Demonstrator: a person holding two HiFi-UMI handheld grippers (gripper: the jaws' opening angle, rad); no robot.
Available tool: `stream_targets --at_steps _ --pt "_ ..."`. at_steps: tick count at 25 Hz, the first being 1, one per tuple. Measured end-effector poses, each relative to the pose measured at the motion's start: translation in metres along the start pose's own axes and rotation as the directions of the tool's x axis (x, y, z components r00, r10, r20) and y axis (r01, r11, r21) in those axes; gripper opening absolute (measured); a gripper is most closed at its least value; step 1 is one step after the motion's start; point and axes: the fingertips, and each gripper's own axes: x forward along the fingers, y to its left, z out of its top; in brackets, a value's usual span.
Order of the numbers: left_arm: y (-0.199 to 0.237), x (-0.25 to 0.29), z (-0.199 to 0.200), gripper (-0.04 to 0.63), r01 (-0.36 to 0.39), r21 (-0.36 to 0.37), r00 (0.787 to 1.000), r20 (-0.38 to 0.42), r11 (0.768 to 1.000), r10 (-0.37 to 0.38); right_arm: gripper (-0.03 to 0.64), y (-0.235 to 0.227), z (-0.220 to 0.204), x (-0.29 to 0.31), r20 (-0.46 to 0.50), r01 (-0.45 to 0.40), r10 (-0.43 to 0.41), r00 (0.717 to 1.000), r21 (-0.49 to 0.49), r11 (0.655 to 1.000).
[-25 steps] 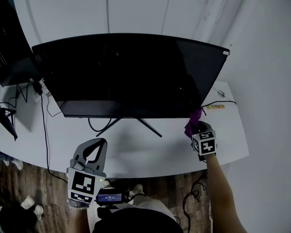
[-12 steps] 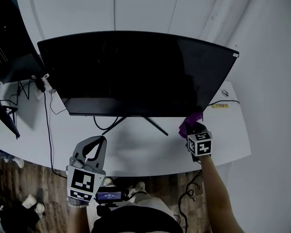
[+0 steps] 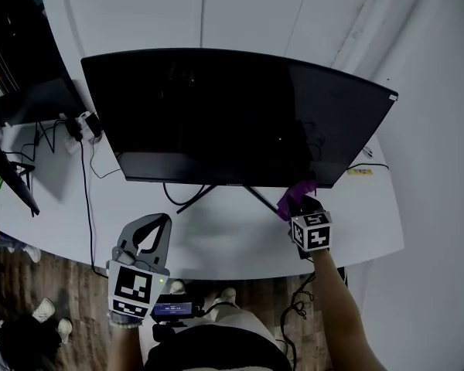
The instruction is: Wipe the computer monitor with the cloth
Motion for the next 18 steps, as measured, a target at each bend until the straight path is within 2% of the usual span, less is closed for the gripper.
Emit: stream_targets --at_steps 18 --pt "0.065 -0.026 -0.025 0.006 -0.022 -0.031 1.0 -0.003 0.999 0.022 0.069 0.106 0.028 0.032 -0.009 -0.07 0.069 0.998 -0.021 0.997"
